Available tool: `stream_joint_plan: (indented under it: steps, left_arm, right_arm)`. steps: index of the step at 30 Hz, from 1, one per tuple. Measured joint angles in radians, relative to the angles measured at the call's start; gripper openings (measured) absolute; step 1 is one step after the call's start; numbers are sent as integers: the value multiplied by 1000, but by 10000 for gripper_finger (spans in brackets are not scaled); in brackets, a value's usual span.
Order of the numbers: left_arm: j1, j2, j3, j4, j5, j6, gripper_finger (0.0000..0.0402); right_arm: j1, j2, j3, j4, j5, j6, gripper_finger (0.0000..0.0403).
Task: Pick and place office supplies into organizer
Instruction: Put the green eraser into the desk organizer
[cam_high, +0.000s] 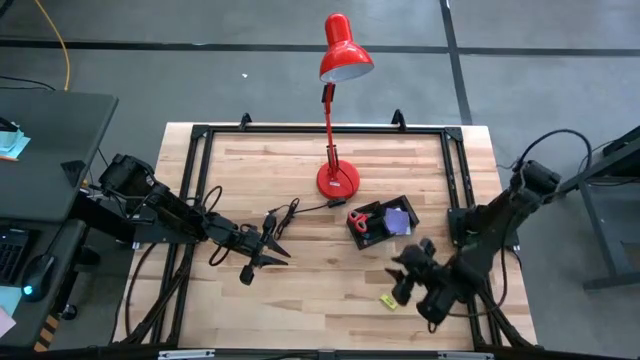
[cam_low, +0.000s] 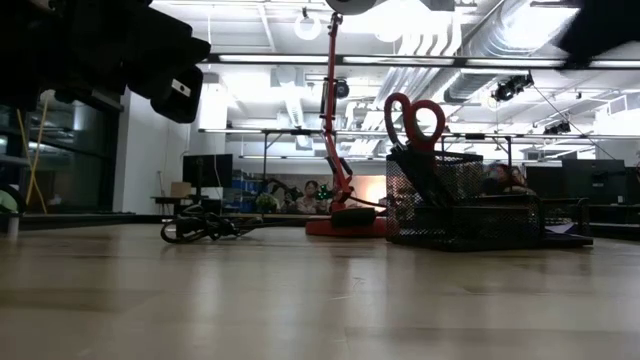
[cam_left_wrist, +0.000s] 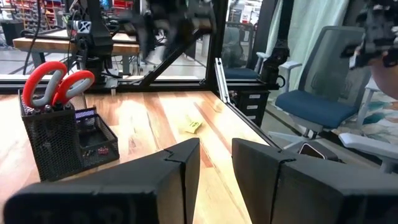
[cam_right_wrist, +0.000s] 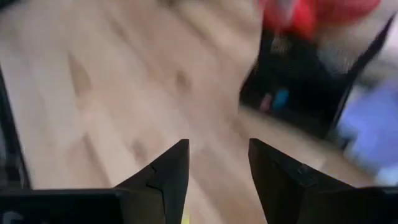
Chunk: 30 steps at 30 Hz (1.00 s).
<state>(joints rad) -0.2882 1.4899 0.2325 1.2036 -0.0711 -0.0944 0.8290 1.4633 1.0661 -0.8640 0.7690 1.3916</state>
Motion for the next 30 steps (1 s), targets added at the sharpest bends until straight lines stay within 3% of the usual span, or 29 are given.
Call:
stream_joint_plan:
  steps: [3,9,15,23,30]
  left_arm:
    - [0,0,0,-1,-11,0,83]
    - [0,0,0,-7,-17,0,83]
    - [0,0,0,-10,-32,0,83]
    - [0,0,0,-6,-34,7,83]
    - [0,0,0,-9,-34,7,83]
  right_arm:
    - [44,28,-78,115,-42,52,158]
    - [181,126,-179,385,155,-8,156]
    - [256,283,-158,427,299,2,158]
    - [277,520,-75,419,314,11,157]
    - [338,616,-46,397,461,160,157]
